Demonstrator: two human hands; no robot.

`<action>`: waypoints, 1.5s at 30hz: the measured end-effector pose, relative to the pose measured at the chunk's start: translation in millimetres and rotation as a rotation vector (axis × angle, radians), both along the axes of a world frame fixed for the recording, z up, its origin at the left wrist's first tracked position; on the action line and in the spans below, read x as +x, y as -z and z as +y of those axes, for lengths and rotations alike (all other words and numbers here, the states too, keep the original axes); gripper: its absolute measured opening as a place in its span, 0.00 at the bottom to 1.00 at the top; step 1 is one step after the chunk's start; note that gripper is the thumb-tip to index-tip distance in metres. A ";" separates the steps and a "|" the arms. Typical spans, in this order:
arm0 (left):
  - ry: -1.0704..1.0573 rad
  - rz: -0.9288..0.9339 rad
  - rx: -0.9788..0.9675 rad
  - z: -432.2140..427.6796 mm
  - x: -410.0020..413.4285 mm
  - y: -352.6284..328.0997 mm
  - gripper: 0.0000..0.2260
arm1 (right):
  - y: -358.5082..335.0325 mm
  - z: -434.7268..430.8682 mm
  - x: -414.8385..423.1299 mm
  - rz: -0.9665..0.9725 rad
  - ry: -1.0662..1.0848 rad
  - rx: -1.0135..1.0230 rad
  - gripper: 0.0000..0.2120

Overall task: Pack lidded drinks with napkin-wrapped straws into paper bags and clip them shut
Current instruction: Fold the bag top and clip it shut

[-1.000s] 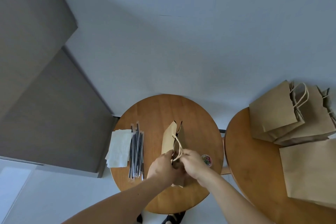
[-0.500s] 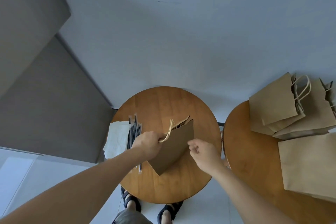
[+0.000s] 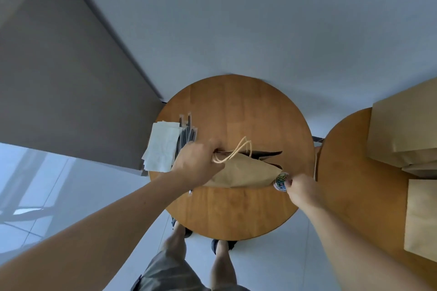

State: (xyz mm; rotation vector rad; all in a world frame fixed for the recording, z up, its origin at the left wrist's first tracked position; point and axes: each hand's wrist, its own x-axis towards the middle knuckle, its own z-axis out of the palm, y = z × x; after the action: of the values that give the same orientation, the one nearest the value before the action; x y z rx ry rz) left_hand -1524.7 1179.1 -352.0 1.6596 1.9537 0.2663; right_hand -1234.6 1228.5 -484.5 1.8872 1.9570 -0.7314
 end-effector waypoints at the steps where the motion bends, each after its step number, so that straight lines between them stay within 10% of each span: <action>1: -0.040 -0.031 0.025 -0.2 0.4 2.4 0.04 | 3.9 2.0 -3.1 -0.024 -0.006 -0.007 0.16; 14: -0.072 -0.150 0.077 -10.7 -1.6 6.8 0.05 | 23.0 1.1 -4.3 -0.066 -0.267 0.090 0.11; 23: -0.085 -0.121 0.022 -4.2 -1.5 4.4 0.04 | -5.0 -11.7 -2.8 0.452 0.080 0.327 0.18; 34: -0.165 -0.155 -0.134 7.2 3.5 -13.9 0.10 | -127.7 -36.9 -48.7 0.978 -0.039 0.550 0.06; 45: -0.102 -0.140 -0.123 3.5 1.1 -15.1 0.08 | -162.3 -12.1 -114.1 0.690 -0.322 0.490 0.03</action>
State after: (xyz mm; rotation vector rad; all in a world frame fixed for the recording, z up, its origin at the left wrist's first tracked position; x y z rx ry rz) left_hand -1523.6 1182.6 -336.9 1.4277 1.9121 0.2870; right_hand -1348.7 1216.4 -322.3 1.5941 3.0174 -0.9525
